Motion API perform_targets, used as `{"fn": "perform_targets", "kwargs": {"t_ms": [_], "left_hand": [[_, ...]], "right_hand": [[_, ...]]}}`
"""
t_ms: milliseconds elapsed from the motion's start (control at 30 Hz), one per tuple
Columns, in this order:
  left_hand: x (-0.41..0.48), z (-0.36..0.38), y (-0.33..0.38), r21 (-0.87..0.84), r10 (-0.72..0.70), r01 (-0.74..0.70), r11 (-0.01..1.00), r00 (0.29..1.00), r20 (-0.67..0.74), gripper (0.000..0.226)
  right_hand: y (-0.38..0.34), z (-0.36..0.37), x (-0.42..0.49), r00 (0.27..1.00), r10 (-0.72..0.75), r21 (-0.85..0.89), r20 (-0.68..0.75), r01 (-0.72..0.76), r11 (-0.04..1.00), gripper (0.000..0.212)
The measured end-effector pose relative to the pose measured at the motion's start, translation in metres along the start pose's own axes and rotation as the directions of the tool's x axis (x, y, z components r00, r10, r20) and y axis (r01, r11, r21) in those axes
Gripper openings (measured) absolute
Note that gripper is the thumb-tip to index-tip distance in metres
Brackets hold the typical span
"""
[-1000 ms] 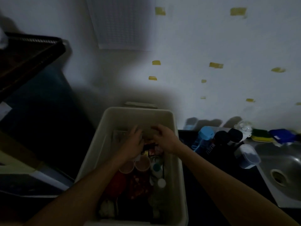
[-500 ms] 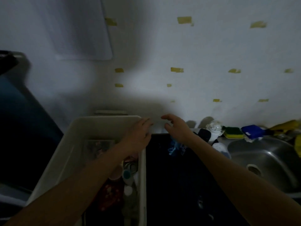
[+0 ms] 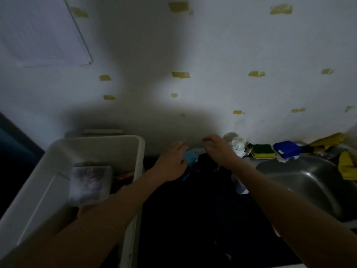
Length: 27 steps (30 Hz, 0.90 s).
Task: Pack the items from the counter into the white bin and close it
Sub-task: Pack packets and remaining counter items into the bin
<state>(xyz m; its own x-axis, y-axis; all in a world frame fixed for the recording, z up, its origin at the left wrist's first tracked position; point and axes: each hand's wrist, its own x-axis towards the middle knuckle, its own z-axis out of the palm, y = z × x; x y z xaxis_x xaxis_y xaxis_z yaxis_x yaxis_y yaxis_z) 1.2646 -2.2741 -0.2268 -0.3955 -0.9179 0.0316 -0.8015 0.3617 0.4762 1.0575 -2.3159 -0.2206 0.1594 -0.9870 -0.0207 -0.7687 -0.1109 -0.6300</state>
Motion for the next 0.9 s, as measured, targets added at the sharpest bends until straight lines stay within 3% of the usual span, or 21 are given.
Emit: {"fn": "perform_targets", "kwargs": {"t_ms": [133,400,667,800,900], "left_hand": [[0.017,0.009,0.008,0.018,-0.031,0.03,0.999,0.998,0.059,0.046],[0.058,0.028,0.009,0.046,-0.126,0.12,0.992,0.981,0.149,0.044],[0.068,0.053,-0.005,0.102,-0.159,0.14,0.985,0.967,0.2,0.048],[0.075,0.059,-0.008,0.071,-0.162,0.151,0.986,0.966,0.202,0.049],[0.078,0.065,-0.013,0.145,-0.158,0.126,0.981,0.959,0.237,0.053]], "right_hand": [[0.024,-0.015,0.011,0.999,0.036,-0.054,0.019,-0.034,0.998,0.033],[0.05,-0.01,0.047,0.977,0.028,-0.142,0.209,0.002,0.99,0.032],[0.047,0.016,0.098,0.886,0.103,-0.44,0.452,0.121,0.89,0.03],[0.051,0.032,0.109,0.836,0.163,-0.472,0.523,0.125,0.873,0.031],[0.053,0.038,0.117,0.811,0.19,-0.464,0.554,0.111,0.879,0.035]]}}
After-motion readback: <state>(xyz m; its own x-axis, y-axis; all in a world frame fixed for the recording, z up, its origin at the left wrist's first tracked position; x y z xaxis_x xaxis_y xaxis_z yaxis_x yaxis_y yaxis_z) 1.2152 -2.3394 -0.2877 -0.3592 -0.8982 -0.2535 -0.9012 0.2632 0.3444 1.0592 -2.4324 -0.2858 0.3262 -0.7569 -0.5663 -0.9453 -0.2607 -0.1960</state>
